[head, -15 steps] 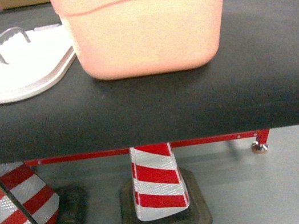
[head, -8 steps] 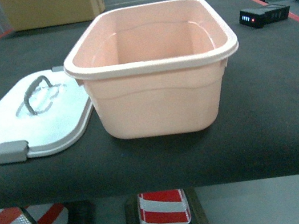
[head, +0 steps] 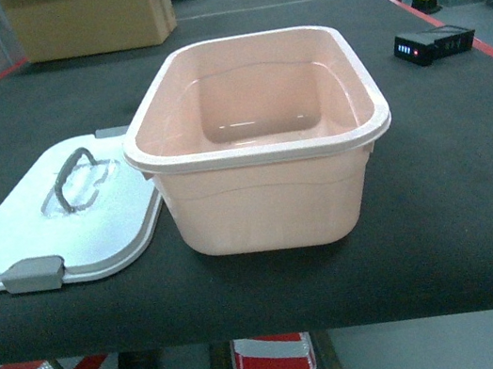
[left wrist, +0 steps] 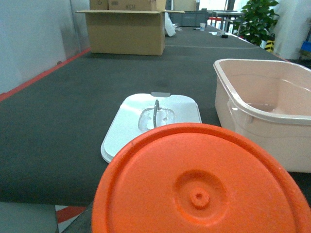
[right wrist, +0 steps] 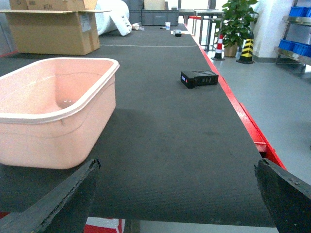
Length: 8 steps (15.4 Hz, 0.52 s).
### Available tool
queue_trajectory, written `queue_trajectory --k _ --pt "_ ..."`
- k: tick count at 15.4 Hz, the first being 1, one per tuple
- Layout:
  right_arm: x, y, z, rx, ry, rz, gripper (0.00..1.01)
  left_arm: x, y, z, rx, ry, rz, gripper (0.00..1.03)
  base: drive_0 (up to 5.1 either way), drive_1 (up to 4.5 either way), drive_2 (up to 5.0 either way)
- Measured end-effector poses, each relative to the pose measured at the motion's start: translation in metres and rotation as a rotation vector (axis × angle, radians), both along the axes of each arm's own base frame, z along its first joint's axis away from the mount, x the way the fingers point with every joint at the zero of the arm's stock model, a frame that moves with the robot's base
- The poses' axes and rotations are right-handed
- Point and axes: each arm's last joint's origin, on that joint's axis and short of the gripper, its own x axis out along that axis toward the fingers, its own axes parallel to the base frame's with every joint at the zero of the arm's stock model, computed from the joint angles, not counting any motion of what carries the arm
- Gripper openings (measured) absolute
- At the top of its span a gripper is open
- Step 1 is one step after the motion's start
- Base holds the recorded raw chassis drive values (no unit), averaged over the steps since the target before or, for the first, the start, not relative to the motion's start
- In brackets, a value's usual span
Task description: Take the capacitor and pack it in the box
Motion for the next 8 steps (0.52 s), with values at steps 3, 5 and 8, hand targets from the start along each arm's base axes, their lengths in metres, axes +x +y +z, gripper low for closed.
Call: queue_trajectory --k 3,5,8 --pt "0.0000 0.0000 0.0000 0.000 0.000 0.000 0.98 0.0000 0.0000 0.0000 0.000 0.000 0.000 0.43 0.0 0.00 0.0" --pt "0.0000 0.0000 0.0000 0.000 0.000 0.000 0.98 0.0000 0.0000 0.0000 0.000 0.000 0.000 0.43 0.0 0.00 0.0" --pt "0.0000 0.0000 0.0000 0.000 0.000 0.000 0.98 0.0002 0.0001 0.0005 0.000 -0.005 0.009 0.43 0.0 0.00 0.0"
